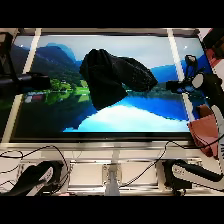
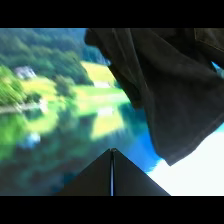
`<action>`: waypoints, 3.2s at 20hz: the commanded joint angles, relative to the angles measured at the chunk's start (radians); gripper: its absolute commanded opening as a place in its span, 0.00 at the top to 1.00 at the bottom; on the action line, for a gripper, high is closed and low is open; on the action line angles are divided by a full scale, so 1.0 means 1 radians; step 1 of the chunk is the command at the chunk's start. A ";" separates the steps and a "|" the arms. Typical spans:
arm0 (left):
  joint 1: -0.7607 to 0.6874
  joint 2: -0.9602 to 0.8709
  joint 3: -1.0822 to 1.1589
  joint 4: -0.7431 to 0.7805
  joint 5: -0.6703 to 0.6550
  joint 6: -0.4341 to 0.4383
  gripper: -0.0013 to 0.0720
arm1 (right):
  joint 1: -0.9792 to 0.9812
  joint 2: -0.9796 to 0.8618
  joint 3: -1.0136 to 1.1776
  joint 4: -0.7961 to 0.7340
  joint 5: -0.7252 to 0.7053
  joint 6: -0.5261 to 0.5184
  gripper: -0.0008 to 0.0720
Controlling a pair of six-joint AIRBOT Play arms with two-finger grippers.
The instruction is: Fold the clothes and pants, and hang the long-sleeved shirts on hangers.
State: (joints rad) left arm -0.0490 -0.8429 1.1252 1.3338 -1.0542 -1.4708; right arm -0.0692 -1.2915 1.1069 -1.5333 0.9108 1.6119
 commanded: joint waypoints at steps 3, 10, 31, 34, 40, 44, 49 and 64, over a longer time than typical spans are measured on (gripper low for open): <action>-0.003 0.076 -0.262 -0.078 0.126 -0.086 0.95 | 0.000 -0.108 -0.011 0.090 -0.169 0.061 0.83; -0.003 0.085 -0.407 -0.184 0.169 -0.086 0.95 | -0.093 -0.259 0.048 0.383 -0.236 0.097 0.37; -0.113 -0.067 -0.407 -0.220 0.420 -0.085 0.95 | -0.074 -0.556 0.182 0.956 -0.326 -0.139 0.28; -0.119 -0.090 -0.407 -0.220 0.445 -0.086 0.95 | -0.046 -0.564 0.193 0.957 -0.380 -0.138 0.39; -0.119 -0.169 -0.407 -0.222 0.446 -0.086 0.93 | -0.035 -0.565 0.193 0.953 -0.446 -0.139 0.87; -0.120 -0.232 -0.407 -0.351 0.497 -0.085 0.01 | -0.036 -0.559 0.193 0.948 -0.445 -0.155 0.93; -0.225 -0.375 -0.406 -0.469 0.562 -0.085 0.03 | -0.036 -0.510 0.193 0.894 -0.433 -0.272 0.93; -0.446 -0.601 -0.397 -0.636 1.071 -0.086 0.95 | -0.036 -0.347 0.193 0.702 -0.387 -0.272 0.93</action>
State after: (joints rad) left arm -0.4911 -1.4376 0.7223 0.7490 -0.1387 -1.5570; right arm -0.1055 -1.6794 1.2987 -0.7525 0.5060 1.3403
